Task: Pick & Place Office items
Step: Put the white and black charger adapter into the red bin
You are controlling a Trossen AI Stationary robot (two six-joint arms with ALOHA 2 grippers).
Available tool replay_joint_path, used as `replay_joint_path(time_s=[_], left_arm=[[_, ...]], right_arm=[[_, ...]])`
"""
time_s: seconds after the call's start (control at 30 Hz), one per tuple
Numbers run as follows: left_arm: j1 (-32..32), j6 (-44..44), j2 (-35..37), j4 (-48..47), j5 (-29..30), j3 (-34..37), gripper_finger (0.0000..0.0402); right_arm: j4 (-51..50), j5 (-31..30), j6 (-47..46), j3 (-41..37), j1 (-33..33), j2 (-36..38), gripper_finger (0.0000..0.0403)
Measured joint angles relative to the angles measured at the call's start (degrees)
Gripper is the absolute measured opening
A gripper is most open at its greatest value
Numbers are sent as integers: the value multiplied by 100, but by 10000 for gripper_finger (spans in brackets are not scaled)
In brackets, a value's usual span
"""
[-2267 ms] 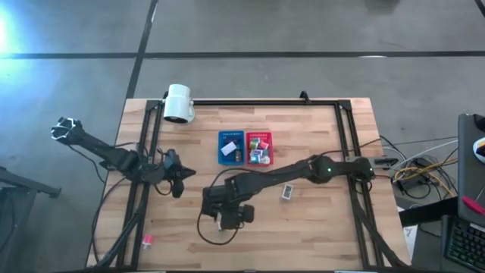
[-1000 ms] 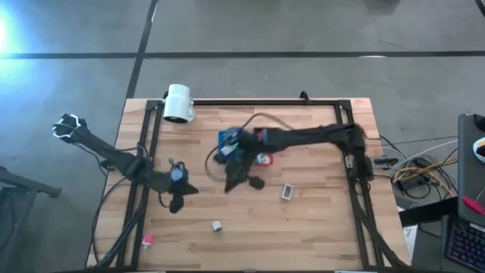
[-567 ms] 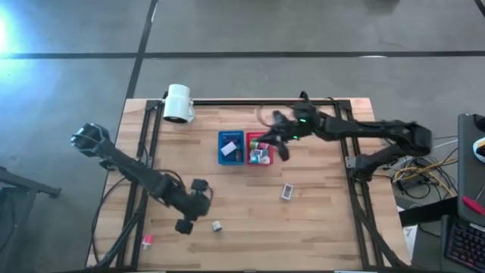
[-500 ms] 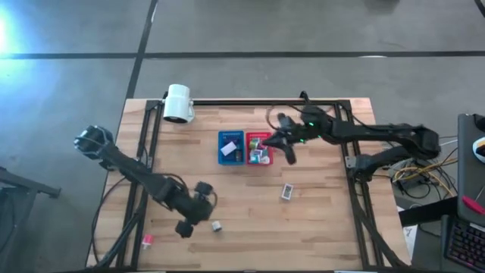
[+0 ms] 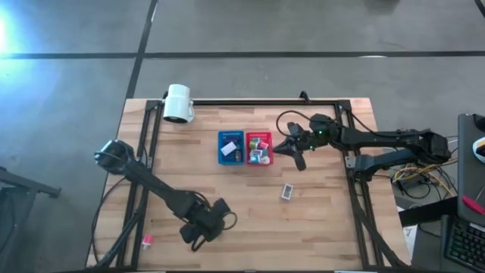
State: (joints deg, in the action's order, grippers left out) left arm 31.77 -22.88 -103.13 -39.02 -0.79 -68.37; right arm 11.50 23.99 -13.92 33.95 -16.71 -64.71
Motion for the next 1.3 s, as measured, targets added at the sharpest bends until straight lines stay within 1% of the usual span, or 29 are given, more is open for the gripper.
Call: replay_joint_path(time_s=[0.1, 0.2, 0.33, 0.43, 0.57, 0.73, 0.87, 0.93, 1.0, 1.13, 1.3], left_arm=[[-11, -137, -163, 11, -139, 4, 268], [-18, -297, -259, 61, -143, 8, 262], [-103, -517, -318, 194, -165, 19, 242], [-181, -699, -372, 341, -232, 23, 217], [-296, -852, -436, 437, -498, 59, 178], [-414, -923, -542, 472, -864, 112, 119], [-434, -1095, -544, 489, -917, 107, 117], [-468, -1117, -481, 462, -767, 117, 117], [-566, -1125, -373, 412, -692, 133, 117], [-837, -1079, 56, 442, -622, 130, 117], [-1255, -1056, 769, 535, -573, 130, 117]], right_arm=[[-23, -3, -59, -10, 22, -43, 8], [7, -1, -91, -2, 66, -32, 8], [-10, 0, -91, -2, 101, -39, 8], [-19, 0, -89, -2, 109, -39, 8], [-96, -1, -78, -2, 109, -39, 8], [-148, -2, -39, -2, 109, -39, 8], [-202, -11, 226, -2, 109, -39, 8], [-230, -53, 403, -26, 109, -40, 8], [-230, -281, 468, -94, 111, -55, 8], [-231, -788, 483, -253, 108, -67, 8], [-225, -809, 514, -439, 111, -65, 8]])
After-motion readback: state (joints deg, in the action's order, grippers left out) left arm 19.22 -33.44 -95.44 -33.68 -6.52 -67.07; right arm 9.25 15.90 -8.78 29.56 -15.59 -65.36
